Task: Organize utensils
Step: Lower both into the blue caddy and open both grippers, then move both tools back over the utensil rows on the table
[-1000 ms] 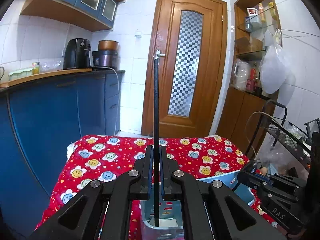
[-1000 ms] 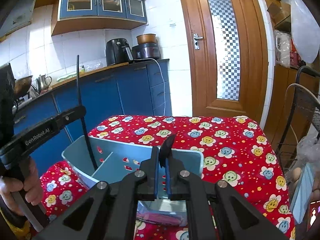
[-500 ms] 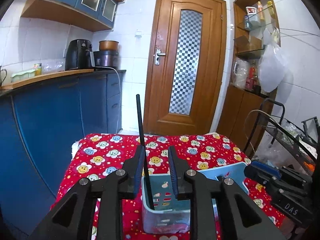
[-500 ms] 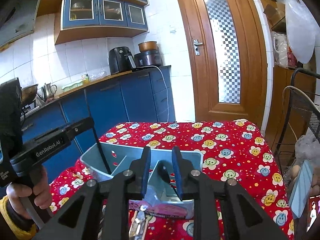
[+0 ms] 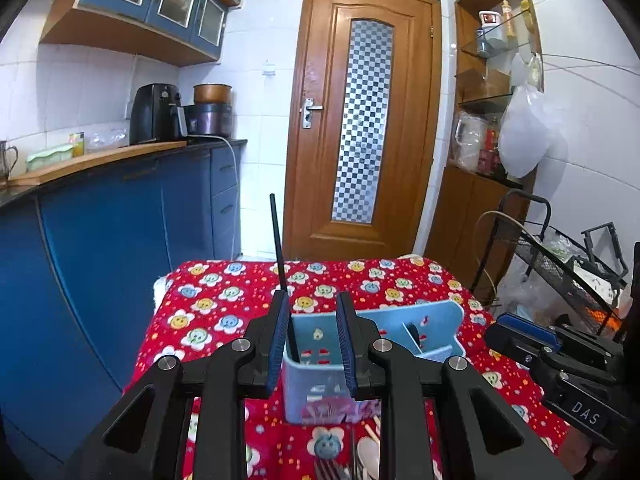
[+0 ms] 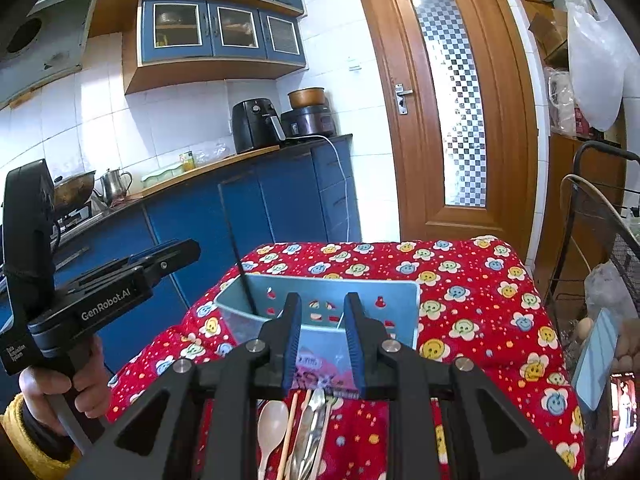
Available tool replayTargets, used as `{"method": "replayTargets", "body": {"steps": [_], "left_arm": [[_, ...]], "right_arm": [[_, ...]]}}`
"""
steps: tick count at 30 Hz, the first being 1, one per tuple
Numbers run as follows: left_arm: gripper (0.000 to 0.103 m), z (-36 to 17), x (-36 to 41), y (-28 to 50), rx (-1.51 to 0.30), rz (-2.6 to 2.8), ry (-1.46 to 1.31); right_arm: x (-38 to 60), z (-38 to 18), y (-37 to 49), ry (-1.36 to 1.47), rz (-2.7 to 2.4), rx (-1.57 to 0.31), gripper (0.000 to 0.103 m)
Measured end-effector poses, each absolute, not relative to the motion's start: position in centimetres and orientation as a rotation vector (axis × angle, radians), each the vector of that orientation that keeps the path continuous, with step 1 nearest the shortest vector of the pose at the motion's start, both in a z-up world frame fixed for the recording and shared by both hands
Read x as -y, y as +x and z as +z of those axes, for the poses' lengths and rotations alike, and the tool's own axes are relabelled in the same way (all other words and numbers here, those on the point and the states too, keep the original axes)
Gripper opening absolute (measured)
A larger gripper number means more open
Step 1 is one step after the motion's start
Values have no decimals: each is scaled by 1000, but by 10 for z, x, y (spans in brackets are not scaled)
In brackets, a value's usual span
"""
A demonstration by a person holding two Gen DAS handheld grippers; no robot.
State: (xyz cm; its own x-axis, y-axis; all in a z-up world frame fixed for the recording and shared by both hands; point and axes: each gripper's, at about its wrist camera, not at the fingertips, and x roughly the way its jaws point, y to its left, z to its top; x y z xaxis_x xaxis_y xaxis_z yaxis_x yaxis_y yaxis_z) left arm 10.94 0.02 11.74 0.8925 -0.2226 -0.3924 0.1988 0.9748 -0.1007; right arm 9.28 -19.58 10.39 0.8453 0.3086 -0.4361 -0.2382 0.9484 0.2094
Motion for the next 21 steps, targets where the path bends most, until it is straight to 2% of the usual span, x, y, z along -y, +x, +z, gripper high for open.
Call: {"method": "replayTargets", "body": {"steps": [9, 21], "left_arm": [[25, 109, -8, 83, -474, -215, -39], [25, 78, -14, 55, -619, -209, -18]], "right_arm": [[187, 104, 63, 131, 274, -539, 24], [190, 70, 37, 160, 251, -729, 24]]}}
